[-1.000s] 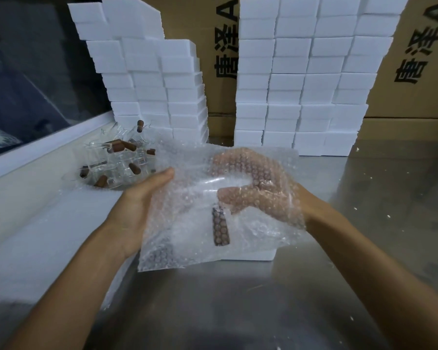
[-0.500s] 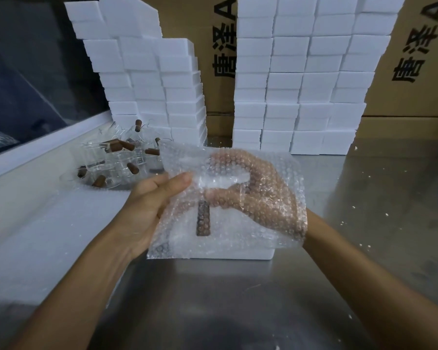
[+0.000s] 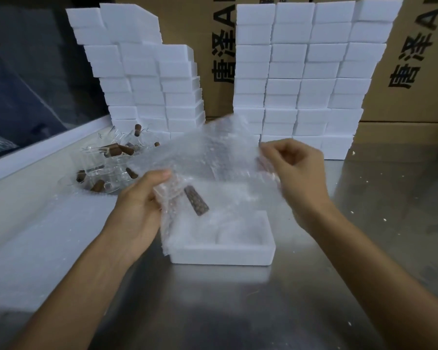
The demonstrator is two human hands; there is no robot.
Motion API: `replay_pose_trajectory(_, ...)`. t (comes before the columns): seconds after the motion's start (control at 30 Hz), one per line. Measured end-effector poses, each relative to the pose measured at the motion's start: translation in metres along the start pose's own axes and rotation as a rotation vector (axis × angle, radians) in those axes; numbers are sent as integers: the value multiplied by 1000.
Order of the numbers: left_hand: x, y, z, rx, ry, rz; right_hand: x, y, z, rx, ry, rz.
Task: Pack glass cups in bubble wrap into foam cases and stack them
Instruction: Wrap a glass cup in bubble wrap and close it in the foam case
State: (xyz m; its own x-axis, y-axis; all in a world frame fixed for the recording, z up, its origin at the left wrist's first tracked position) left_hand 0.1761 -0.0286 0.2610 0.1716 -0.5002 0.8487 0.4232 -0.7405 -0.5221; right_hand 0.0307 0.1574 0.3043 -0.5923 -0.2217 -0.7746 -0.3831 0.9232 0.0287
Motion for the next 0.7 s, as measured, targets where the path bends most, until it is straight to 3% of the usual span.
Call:
replay_pose_trajectory(0.07,1,4,0,67,-29,108,9,15,-2,227,-141,-64)
replay_pose_trajectory(0.1,0,5,1,93,-34,151,12,15,-3,215,-249,-133)
replay_pose_trajectory(0.23,-8,-4,3,95,-47,239,24,-16,20,-264,-547,-455)
replay_pose_trajectory(0.3,-12,-10,3,59,-58,211,22,-34,31,-367,-613,-527)
replay_pose_trajectory(0.53,-25,-18,5,69,39,-111,22,-30,25,-114,-450,-343)
replay_pose_trajectory(0.7,-26,-28,12,-89,76,-186,16,-26,20,-90,-216,-187)
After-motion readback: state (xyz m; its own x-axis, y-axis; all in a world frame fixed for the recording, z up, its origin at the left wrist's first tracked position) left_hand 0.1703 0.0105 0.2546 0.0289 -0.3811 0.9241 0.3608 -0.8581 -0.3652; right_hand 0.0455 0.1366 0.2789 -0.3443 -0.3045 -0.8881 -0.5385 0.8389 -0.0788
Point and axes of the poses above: each hand's wrist, its own z-axis away from the middle knuckle, its own y-axis out of the back of the hand, x = y × z, the point moved 3 cm from there along -z, towards the middle knuckle, and after that the axes turned 12 degrees about y, right-handed, at the moved point
